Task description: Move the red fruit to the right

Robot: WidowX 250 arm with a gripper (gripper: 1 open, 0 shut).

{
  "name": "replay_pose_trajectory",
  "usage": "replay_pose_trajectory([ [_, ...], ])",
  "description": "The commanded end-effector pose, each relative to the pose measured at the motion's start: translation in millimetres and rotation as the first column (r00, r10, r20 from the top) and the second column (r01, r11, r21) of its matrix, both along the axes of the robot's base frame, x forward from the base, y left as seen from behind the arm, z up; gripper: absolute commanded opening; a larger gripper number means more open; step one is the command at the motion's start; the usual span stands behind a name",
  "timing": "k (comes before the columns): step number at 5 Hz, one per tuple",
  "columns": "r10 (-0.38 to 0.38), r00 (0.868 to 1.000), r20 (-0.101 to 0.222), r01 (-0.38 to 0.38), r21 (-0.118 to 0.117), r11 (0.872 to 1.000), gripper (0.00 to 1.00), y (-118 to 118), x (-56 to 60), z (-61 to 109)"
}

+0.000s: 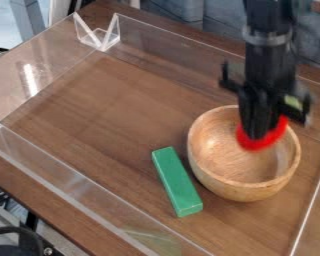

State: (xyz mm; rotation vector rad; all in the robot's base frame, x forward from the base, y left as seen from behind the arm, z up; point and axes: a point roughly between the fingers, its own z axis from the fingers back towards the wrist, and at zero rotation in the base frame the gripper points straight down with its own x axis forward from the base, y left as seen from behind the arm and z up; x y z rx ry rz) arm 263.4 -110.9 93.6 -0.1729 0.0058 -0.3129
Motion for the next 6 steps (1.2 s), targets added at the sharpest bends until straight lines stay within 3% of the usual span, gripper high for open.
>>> replay_pose_trajectory([
  [1,0.025,0.999,0.026,-0.025,-0.005,1.000,0.00,-7.1,-11.8,0.5],
  [2,0.005,1.000,0.025,-0.005,0.015,1.000,1.00,-1.3,-15.5,-4.0],
  [4,0.006,0.999,0.038,-0.008,0.050,0.999,1.00,1.7,-19.7,6.7],
  [6,0.004,0.999,0.038,-0.007,0.064,0.998,1.00,7.7,-15.0,9.8],
])
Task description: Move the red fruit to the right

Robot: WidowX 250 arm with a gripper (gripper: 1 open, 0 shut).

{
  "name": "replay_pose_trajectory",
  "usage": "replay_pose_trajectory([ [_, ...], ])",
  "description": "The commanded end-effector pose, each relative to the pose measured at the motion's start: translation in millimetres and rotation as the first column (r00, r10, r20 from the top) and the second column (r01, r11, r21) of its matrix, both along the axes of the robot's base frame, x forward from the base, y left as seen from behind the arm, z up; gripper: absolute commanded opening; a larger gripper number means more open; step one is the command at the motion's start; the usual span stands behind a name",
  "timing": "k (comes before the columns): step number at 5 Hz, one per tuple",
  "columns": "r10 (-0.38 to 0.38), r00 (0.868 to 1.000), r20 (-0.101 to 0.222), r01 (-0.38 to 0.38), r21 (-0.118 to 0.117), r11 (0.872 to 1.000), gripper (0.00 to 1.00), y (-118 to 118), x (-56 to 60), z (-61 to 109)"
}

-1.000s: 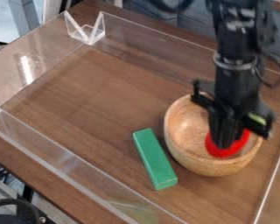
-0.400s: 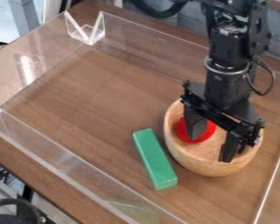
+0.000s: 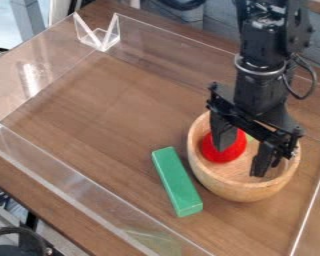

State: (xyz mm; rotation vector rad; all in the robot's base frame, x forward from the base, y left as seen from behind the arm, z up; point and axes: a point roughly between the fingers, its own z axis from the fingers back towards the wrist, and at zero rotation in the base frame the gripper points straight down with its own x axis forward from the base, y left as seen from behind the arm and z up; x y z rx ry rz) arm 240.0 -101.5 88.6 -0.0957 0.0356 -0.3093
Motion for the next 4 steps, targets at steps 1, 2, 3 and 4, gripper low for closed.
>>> replay_pose_trajectory([
  [1,0.072,0.995,0.068,-0.072,-0.001,0.997,1.00,-6.3,13.0,33.1],
  [2,0.136,0.984,0.116,-0.140,0.023,0.990,1.00,-9.5,25.2,60.6],
  [3,0.195,0.971,0.139,-0.199,0.022,0.980,1.00,-8.4,36.7,80.2],
  [4,0.167,0.977,0.130,-0.171,0.022,0.985,0.00,4.4,39.0,72.8],
])
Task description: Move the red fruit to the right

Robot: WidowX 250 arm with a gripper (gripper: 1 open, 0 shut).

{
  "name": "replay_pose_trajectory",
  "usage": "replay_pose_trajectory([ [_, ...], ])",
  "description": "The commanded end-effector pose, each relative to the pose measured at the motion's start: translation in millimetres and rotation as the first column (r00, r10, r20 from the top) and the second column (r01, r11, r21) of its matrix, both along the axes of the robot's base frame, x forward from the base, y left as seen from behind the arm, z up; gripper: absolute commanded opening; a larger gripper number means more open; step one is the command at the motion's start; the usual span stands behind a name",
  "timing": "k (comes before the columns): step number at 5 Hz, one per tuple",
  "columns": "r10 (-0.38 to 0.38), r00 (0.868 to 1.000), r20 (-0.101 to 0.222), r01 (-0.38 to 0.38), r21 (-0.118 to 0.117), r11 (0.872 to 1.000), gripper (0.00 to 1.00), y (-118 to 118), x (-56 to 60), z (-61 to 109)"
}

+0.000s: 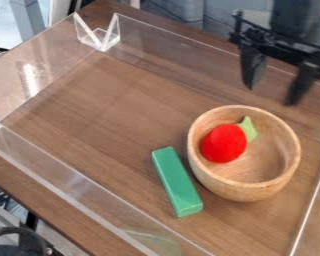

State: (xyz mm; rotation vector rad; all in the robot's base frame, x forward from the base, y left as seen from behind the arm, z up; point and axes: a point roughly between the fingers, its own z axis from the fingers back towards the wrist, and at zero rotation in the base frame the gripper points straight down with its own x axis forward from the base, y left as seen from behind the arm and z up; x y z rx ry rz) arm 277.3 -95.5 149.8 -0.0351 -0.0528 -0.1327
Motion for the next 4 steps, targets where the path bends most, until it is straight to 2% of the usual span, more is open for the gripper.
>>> replay_pose_trajectory([
  [1,-0.048,0.998,0.029,0.048,-0.014,0.999,0.00,14.4,1.3,1.4],
  [3,-0.075,0.997,0.007,0.075,-0.014,0.997,0.00,0.5,10.2,-29.9],
  [4,-0.088,0.996,0.004,0.088,-0.013,0.996,0.00,2.4,8.4,-28.1],
])
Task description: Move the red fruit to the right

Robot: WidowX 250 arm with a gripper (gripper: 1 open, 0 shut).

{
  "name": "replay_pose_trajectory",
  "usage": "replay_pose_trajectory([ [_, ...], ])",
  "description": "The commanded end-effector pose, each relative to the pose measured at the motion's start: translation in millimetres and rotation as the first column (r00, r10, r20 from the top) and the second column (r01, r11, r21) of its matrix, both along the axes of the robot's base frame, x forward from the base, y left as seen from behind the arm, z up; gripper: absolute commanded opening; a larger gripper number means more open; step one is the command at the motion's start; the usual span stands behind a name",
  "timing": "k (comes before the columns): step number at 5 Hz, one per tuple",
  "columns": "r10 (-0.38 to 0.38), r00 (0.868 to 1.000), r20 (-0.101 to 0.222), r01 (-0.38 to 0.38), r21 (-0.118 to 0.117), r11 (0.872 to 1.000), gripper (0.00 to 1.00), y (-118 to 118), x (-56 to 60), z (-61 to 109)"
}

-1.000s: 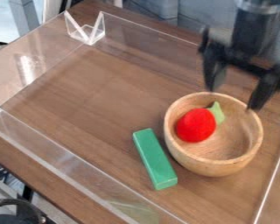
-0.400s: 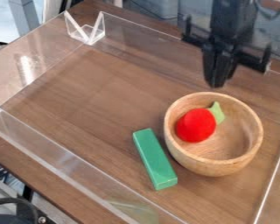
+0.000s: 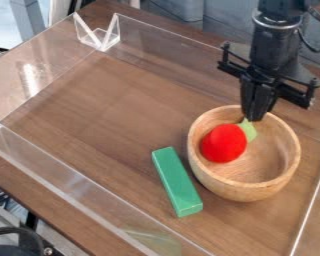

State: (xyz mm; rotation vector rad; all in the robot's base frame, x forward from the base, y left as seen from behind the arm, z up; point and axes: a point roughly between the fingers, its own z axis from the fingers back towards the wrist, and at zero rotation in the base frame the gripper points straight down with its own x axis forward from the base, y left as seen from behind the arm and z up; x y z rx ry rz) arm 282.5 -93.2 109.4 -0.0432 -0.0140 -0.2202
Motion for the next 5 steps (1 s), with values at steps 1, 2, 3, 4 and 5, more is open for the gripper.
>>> replay_pose_trajectory([
  [1,-0.013,0.999,0.036,0.014,-0.012,1.000,1.00,1.6,0.0,19.4],
  [2,-0.002,0.999,0.034,0.002,-0.013,1.000,1.00,0.1,-2.5,20.3],
  [3,0.007,0.999,0.032,-0.006,-0.013,1.000,1.00,-1.6,-5.0,21.3],
  [4,-0.007,1.000,0.026,0.007,-0.010,1.000,1.00,-3.0,-0.8,31.6],
  [5,-0.023,1.000,0.021,0.023,-0.008,1.000,0.00,-3.1,4.0,39.3],
])
